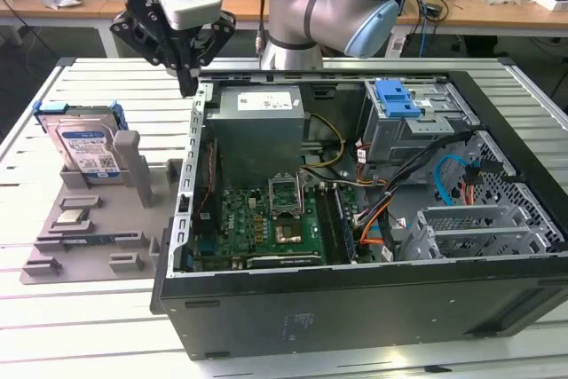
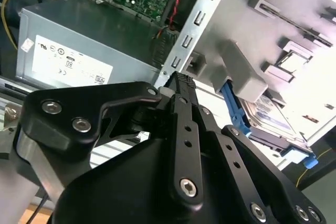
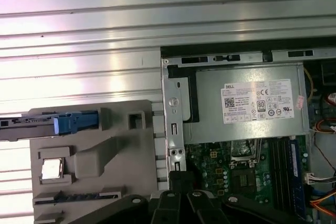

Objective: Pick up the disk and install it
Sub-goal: 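Reach for the disk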

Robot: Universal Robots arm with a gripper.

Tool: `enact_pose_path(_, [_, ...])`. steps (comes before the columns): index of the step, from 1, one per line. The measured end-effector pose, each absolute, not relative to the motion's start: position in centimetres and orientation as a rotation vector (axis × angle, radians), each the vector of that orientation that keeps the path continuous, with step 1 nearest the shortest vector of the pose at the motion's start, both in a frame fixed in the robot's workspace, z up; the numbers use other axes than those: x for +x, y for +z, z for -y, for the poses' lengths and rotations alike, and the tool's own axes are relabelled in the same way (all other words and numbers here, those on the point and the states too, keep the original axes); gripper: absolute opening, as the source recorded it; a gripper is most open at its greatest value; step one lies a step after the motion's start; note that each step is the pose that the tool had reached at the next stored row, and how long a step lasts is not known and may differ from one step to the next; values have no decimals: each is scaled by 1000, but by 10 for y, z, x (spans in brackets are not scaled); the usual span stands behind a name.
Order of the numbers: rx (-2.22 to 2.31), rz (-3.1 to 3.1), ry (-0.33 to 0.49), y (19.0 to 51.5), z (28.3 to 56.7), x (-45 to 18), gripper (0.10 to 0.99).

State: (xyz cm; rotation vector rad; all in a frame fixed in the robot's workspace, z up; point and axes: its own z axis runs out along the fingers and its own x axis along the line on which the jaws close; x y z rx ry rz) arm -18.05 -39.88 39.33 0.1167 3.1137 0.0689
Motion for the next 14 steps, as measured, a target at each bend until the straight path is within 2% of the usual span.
enact_pose_path(14, [117, -3114, 69, 393, 399, -221, 106])
